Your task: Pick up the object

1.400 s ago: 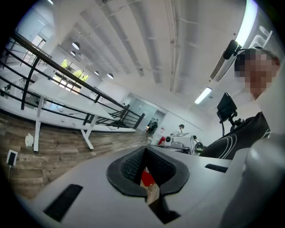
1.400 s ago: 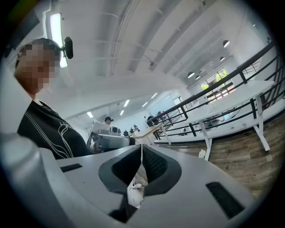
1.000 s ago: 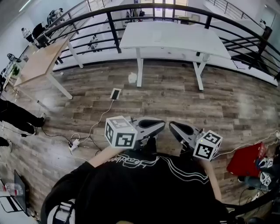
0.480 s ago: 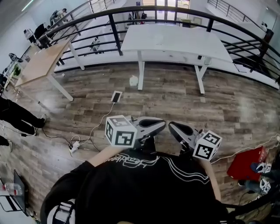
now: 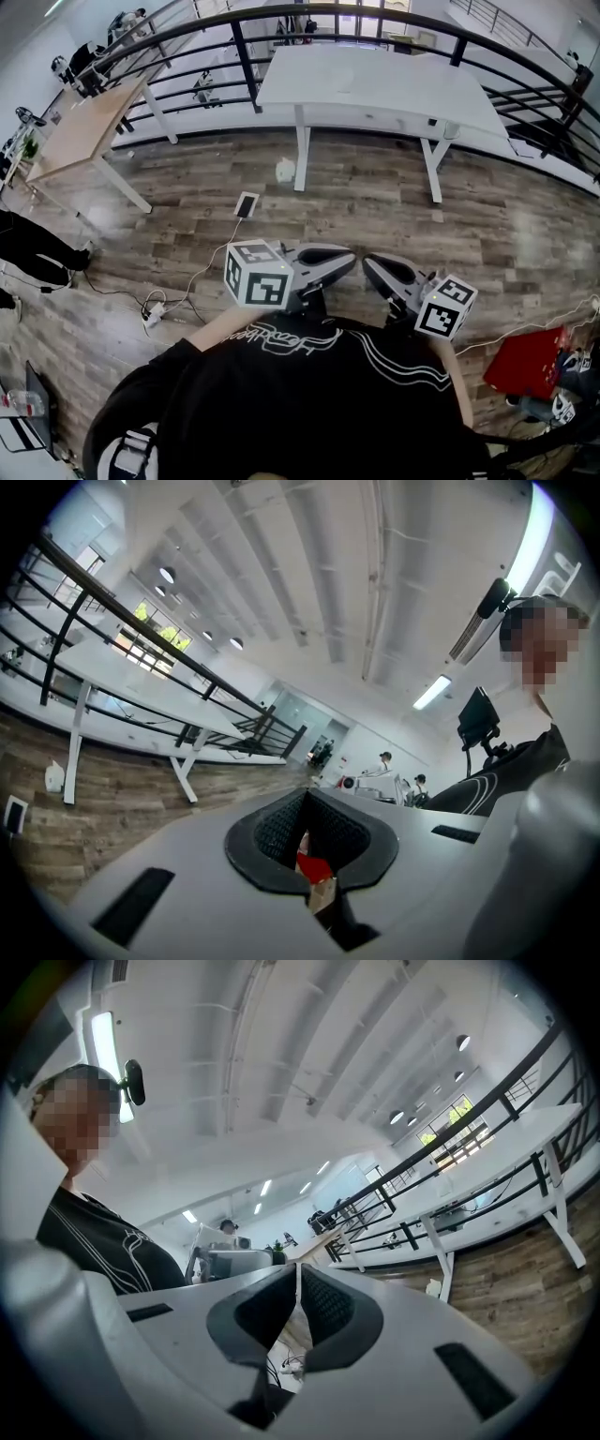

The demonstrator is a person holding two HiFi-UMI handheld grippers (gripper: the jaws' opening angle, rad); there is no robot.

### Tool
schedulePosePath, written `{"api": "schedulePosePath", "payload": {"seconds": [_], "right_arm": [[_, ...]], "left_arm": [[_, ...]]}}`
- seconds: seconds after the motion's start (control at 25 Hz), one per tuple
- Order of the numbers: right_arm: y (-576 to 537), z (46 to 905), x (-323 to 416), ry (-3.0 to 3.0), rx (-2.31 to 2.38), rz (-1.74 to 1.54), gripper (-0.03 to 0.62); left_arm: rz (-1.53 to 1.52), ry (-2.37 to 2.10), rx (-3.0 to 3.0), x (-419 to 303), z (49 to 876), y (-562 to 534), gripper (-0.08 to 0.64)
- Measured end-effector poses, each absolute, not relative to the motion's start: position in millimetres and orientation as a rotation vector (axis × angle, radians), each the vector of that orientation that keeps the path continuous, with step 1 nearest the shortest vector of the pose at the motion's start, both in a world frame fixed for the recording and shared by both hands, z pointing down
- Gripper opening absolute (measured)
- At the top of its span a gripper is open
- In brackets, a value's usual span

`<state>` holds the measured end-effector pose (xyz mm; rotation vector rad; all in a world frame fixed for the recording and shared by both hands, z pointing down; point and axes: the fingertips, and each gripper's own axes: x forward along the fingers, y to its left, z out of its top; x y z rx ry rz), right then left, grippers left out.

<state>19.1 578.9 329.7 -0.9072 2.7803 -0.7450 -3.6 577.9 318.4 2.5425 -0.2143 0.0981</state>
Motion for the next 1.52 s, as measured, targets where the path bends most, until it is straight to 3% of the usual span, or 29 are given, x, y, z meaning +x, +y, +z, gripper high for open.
{"api": "schedulePosePath", "payload": {"seconds": [1.0,1.52], "right_arm": [[105,348,16,2.688,-0.961,-0.947,0.021],[25,327,18,2.703,-1.016,-0.882,0.021]], "left_arm": [[0.132,-0.234,2.432,-18,331,91,0.006],[0.114,-0.174,2.473,-10,310,2,0.006]]}}
